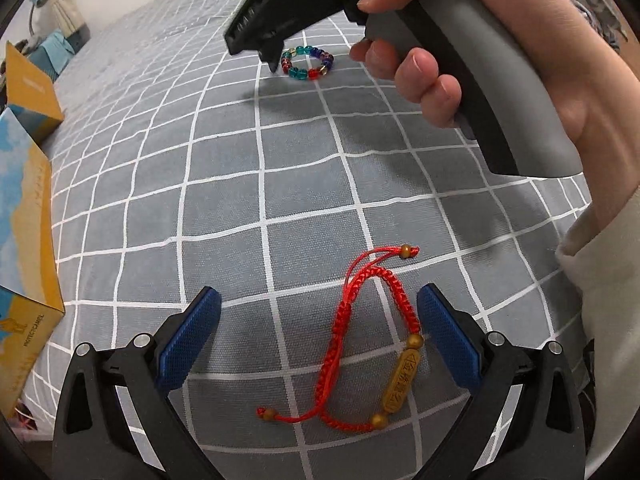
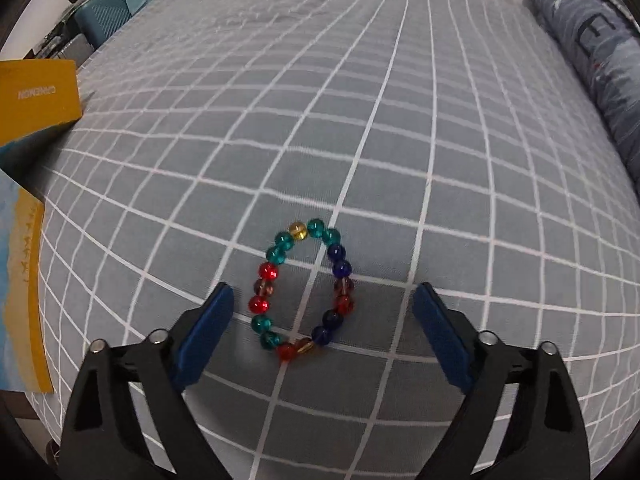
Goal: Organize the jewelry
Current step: 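Grasp the red cord bracelet with the left tool while the right tool grasps the multicolour bracelet, then lift and carry the red cord and multicolour bracelets into the white box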
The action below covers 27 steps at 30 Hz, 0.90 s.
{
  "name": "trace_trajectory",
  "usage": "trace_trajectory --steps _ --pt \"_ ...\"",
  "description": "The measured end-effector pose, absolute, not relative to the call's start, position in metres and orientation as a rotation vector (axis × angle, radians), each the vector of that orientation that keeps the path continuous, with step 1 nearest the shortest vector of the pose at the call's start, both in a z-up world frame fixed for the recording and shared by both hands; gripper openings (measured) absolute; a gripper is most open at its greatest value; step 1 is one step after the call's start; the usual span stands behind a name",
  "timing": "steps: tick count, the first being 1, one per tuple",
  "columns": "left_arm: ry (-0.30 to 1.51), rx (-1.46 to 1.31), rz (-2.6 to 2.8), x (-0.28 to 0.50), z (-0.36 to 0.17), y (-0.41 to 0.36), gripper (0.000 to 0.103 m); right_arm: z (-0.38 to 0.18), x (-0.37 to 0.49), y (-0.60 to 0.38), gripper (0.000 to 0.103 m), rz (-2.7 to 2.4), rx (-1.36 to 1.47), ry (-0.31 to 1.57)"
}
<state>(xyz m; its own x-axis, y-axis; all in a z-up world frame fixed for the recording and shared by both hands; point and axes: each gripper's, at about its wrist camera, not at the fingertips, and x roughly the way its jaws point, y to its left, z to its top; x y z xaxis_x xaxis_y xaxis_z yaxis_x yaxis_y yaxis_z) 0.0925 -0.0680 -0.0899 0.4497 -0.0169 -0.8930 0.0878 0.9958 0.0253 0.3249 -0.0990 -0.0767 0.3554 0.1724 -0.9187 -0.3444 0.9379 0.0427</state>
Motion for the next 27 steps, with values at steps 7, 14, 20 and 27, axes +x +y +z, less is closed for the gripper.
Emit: trace_trajectory --steps 7,14,20,27 --pt "1.104 0.095 -0.090 0.087 -0.081 -0.069 0.047 -0.079 0.327 -0.106 0.036 0.296 -0.165 1.149" --pt "1.091 0.114 -0.099 0.081 -0.074 -0.062 0.009 -0.078 0.325 -0.116 0.019 0.263 -0.111 1.140" --pt "1.079 0.119 -0.102 0.081 -0.071 -0.061 0.009 -0.076 0.321 -0.116 0.019 0.253 -0.098 1.123" --pt "1.070 0.103 -0.099 0.082 -0.066 -0.057 0.008 -0.072 0.316 -0.116 0.018 0.248 -0.087 1.113"
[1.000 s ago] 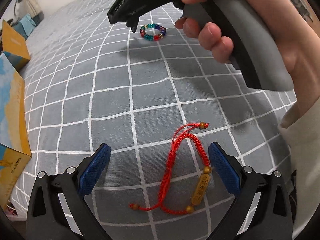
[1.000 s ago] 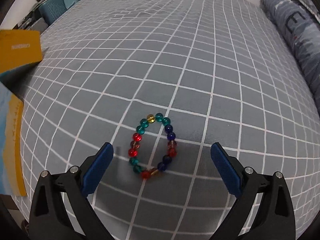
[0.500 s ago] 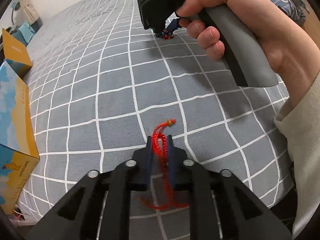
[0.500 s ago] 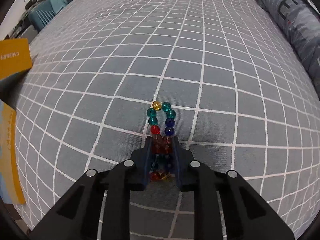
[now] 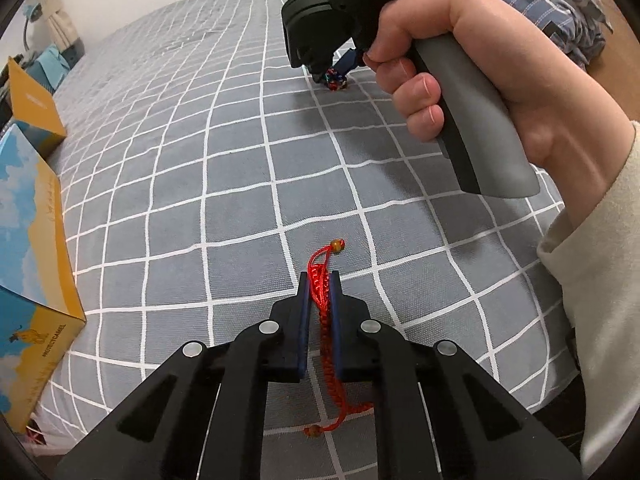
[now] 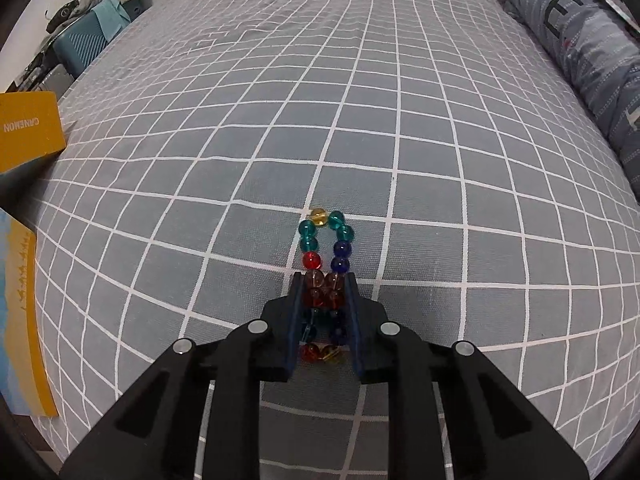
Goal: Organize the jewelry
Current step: 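Lift and carry the red cord and multicolour bracelets into the white box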
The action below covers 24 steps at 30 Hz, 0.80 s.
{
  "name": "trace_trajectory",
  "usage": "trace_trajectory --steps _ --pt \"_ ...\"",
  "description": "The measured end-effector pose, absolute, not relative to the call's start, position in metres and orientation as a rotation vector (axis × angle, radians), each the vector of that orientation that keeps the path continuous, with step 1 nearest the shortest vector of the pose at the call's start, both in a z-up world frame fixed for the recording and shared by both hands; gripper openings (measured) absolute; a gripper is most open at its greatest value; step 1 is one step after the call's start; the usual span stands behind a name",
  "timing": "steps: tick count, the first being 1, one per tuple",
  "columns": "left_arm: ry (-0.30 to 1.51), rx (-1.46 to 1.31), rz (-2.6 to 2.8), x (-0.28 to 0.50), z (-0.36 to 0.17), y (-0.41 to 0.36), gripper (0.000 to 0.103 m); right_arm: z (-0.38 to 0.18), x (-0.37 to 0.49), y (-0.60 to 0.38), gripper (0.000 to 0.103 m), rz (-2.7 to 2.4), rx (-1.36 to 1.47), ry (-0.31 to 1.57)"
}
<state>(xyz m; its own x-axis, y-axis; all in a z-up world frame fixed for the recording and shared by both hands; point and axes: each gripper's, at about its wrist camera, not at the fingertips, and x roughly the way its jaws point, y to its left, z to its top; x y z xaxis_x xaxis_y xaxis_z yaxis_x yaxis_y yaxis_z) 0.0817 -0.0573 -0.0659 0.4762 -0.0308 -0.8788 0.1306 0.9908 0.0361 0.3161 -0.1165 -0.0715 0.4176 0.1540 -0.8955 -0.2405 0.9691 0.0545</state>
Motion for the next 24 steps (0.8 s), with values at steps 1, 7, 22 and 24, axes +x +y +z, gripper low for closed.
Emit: trace_trajectory --steps 1,7,22,24 --pt "1.068 0.101 -0.097 0.081 -0.065 -0.057 0.008 -0.071 0.316 -0.115 0.018 0.248 -0.087 1.112" --pt "1.053 0.098 -0.090 0.076 -0.056 -0.054 0.008 -0.063 0.310 -0.115 0.018 0.246 -0.090 1.094" --pt "1.011 0.075 -0.050 0.071 -0.035 -0.042 0.007 -0.036 0.287 -0.120 0.018 0.235 -0.092 1.017" --pt "1.006 0.070 -0.045 0.071 -0.032 -0.039 0.007 -0.030 0.282 -0.122 0.018 0.233 -0.091 1.003"
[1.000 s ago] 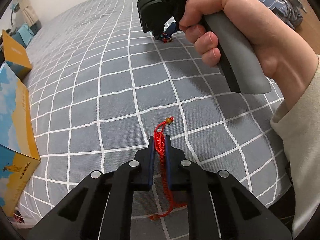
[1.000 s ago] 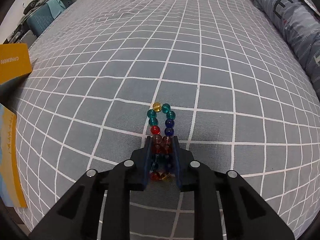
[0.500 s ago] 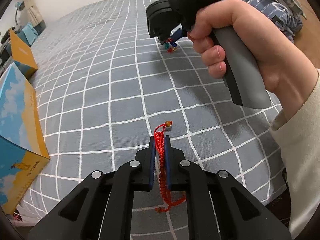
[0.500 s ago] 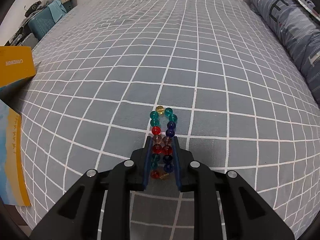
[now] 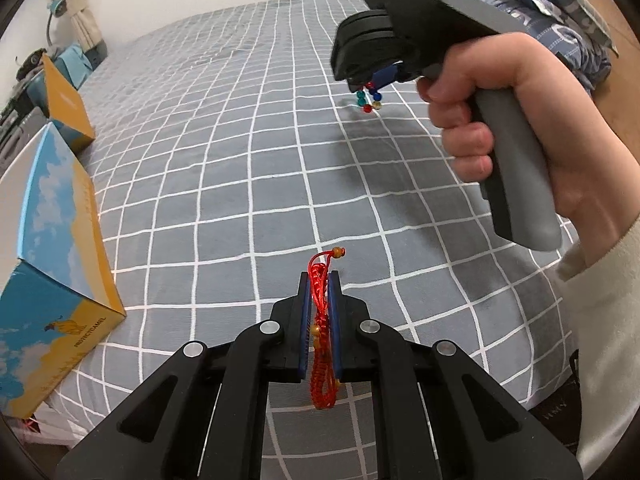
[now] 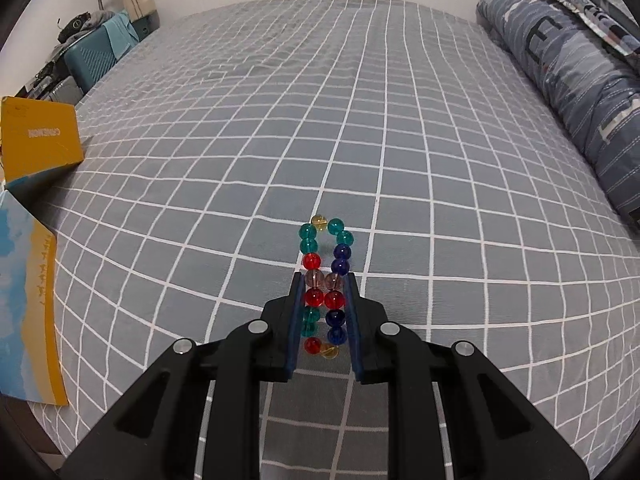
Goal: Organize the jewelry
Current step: 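Lift and carry the red cord and multicolour bracelets into the white box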
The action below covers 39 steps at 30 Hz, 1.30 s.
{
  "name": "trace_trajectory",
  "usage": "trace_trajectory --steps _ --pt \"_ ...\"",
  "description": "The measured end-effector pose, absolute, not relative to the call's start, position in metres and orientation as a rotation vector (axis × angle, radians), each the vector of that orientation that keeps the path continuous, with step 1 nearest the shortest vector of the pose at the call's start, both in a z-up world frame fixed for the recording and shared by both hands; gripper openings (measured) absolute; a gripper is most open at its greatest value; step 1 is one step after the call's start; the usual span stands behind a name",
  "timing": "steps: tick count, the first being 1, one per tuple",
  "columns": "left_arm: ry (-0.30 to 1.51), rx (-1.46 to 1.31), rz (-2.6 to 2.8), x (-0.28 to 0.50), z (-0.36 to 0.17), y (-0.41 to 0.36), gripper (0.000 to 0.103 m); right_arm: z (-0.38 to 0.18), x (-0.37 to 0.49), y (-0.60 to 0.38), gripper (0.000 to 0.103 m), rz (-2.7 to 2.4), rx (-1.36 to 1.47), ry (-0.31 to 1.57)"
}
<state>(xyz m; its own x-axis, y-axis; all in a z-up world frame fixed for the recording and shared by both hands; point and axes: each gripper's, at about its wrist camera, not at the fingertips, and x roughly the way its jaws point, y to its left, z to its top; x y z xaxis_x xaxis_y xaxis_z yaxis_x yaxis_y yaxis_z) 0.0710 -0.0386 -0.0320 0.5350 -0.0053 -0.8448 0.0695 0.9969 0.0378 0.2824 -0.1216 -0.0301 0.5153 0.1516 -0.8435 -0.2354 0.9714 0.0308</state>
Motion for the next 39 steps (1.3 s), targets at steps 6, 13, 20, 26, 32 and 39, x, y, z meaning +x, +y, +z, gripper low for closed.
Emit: trace_trajectory --steps 6,13,20,26,32,39 --pt "0.976 0.037 -0.016 0.073 -0.019 -0.026 0.007 -0.015 0.270 -0.122 0.018 0.228 -0.089 0.970" --pt "0.932 0.009 0.028 0.074 -0.001 -0.008 0.007 0.009 0.249 -0.121 0.019 0.234 -0.079 0.922" --pt "0.860 -0.042 0.117 0.081 0.035 0.026 0.007 0.041 0.223 -0.109 0.019 0.261 -0.100 0.846" --pt "0.788 -0.072 0.187 0.074 0.069 0.059 0.007 0.074 0.198 -0.096 0.019 0.296 -0.092 0.774" --pt "0.734 -0.110 0.258 0.063 0.101 0.098 0.007 0.097 0.178 -0.077 0.019 0.345 -0.094 0.733" --pt "0.720 -0.134 0.350 0.051 0.114 0.138 0.007 0.112 0.161 -0.043 0.019 0.393 -0.100 0.710"
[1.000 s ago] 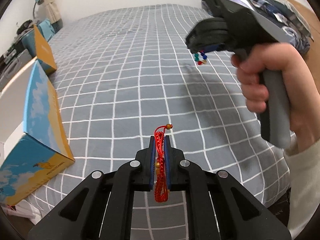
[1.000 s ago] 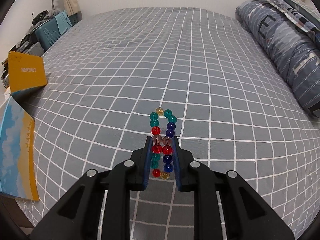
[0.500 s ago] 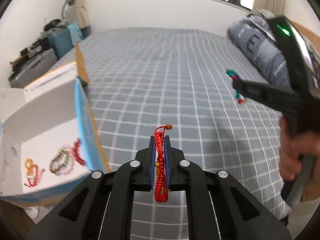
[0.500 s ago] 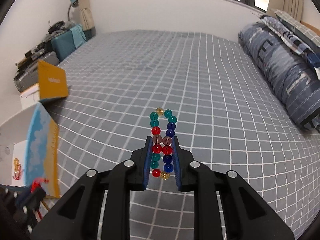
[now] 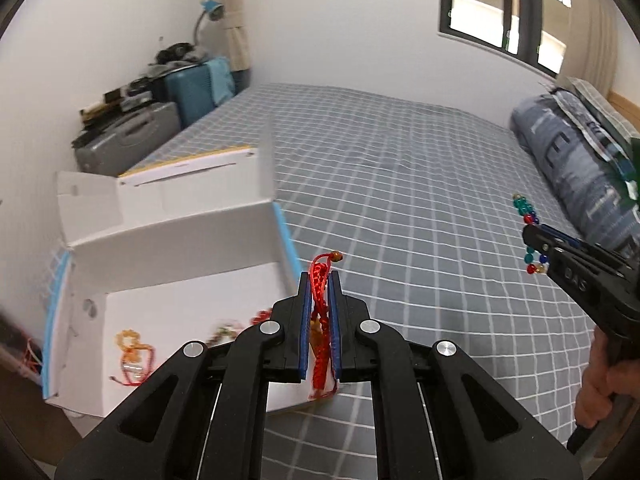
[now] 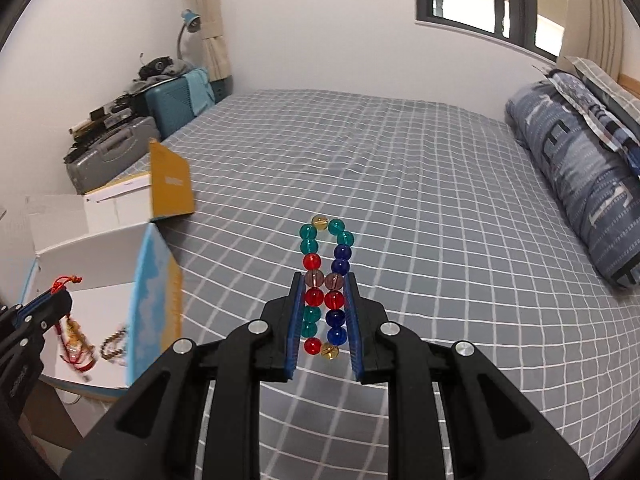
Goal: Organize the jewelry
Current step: 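Lift and carry the red cord and multicolour bracelets into the white box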
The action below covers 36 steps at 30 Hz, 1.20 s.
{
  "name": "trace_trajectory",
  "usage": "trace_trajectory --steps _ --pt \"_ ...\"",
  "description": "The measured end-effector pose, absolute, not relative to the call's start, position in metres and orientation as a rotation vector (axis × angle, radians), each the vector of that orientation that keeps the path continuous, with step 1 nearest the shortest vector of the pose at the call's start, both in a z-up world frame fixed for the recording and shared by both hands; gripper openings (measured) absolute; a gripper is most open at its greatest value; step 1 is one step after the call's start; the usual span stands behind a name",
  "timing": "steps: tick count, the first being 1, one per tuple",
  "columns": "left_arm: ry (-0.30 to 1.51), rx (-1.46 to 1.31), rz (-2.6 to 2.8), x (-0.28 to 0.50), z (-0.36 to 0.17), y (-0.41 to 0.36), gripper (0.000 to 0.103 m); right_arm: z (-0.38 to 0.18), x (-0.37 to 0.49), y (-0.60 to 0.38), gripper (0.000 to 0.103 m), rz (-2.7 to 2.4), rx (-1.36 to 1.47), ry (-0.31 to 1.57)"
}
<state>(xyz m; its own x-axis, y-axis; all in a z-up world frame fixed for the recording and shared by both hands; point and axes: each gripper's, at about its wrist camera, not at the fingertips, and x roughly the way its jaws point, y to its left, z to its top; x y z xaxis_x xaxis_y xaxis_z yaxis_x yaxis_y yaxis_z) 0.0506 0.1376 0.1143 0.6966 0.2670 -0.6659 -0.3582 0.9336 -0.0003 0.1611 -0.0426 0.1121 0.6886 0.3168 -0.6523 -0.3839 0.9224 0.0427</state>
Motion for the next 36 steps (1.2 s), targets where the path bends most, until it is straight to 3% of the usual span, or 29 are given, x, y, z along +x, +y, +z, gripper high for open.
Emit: trace_trajectory --steps 18,36 --pt "0.737 -0.208 0.610 -0.019 0.122 0.263 0.006 0.117 0.095 0.108 0.019 0.648 -0.199 0.692" --pt "0.907 -0.306 0.682 -0.014 0.051 0.338 0.006 0.042 0.092 0.183 0.019 0.705 -0.275 0.873"
